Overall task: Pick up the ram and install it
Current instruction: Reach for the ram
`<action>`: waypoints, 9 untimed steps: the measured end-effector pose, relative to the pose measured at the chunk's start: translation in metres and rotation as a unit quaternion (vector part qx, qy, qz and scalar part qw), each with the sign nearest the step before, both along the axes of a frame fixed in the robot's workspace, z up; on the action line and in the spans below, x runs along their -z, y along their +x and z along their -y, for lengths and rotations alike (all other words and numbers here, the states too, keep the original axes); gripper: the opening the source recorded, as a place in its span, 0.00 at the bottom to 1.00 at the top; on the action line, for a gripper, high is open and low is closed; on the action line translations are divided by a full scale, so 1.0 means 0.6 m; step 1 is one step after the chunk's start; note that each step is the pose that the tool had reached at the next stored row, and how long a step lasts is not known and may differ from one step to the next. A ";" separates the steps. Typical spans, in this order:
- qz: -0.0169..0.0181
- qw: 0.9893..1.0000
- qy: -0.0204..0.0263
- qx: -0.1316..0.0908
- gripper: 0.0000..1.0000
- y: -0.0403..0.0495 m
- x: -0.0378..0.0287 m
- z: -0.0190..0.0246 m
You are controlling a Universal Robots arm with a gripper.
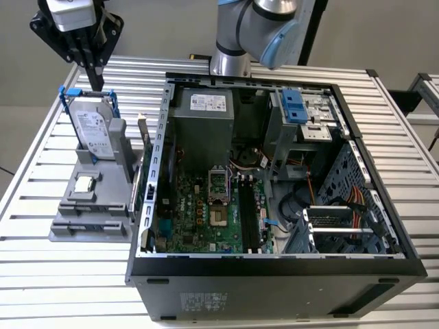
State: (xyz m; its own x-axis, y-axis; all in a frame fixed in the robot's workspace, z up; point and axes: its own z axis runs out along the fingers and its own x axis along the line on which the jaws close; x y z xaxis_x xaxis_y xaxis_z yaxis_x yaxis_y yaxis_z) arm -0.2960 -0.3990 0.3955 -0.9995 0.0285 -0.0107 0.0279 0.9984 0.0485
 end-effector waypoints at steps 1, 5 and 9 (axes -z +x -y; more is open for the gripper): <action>0.000 1.000 0.000 0.000 0.00 -0.002 0.000 0.0000; 0.000 1.000 0.000 0.000 0.00 -0.010 0.000 0.0000; 0.000 1.000 0.000 0.000 0.00 -0.016 0.000 0.0000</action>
